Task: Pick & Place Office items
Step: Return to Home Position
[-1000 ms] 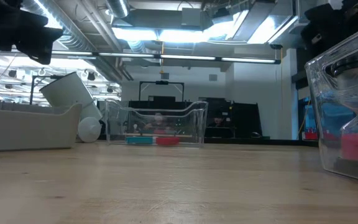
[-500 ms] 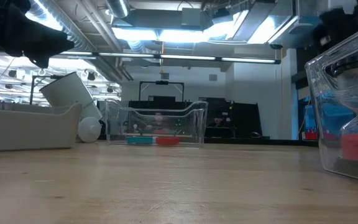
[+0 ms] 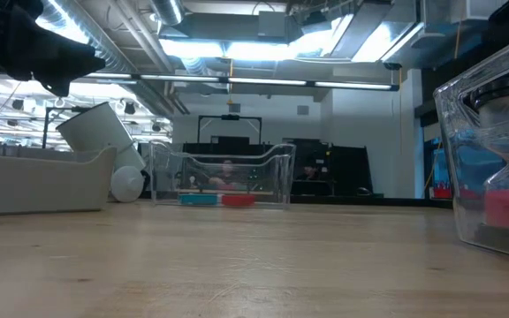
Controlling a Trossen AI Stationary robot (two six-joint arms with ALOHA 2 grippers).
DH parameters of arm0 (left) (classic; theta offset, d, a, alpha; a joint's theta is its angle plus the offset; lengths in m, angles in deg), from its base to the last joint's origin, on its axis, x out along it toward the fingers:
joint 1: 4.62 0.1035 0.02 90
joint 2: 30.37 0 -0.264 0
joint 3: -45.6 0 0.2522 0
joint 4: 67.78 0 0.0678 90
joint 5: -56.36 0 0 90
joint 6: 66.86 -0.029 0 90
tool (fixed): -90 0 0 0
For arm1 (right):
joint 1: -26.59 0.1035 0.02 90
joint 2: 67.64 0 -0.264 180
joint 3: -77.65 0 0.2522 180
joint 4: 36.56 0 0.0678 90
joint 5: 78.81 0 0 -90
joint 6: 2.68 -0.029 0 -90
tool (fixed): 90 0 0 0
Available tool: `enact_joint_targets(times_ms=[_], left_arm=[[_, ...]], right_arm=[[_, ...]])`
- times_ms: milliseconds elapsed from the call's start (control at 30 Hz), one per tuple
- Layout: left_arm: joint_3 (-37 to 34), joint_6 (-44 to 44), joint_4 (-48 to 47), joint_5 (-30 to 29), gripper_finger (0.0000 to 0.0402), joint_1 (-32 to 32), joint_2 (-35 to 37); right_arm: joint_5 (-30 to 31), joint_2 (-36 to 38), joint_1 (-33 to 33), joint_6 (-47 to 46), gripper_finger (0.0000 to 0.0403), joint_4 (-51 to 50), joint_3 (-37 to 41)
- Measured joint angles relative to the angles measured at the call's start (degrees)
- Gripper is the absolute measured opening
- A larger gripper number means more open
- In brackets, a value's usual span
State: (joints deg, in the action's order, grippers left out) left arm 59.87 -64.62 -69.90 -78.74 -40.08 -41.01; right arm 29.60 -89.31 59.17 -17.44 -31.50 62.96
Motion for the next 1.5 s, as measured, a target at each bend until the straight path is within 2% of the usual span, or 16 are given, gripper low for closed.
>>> enact_joint_targets(times_ms=[100, 267, 533, 1500], left_arm=[[0.0, 0.0, 0.1, 0.0, 0.0143, 0.0, 0.0], [0.0, 0.0, 0.1, 0.0, 0.0143, 0.0, 0.0], [0.0, 0.0, 0.1, 0.0, 0.0143, 0.0, 0.0], [0.0, 0.0, 0.1, 0.0, 0.0143, 0.0, 0.0]], right_arm=[[4.3, 0.0, 0.0, -0.6, 0.0239, -0.4, 0.0], [8.0, 0.0, 0.0, -0.7, 0.0239, -2.1, 0.0], [18.5, 0.0, 0.0, -1.1, 0.0239, -2.2, 0.0], [18.2, 0.0, 0.0, -1.3, 0.0238, -2.1, 0.0]])
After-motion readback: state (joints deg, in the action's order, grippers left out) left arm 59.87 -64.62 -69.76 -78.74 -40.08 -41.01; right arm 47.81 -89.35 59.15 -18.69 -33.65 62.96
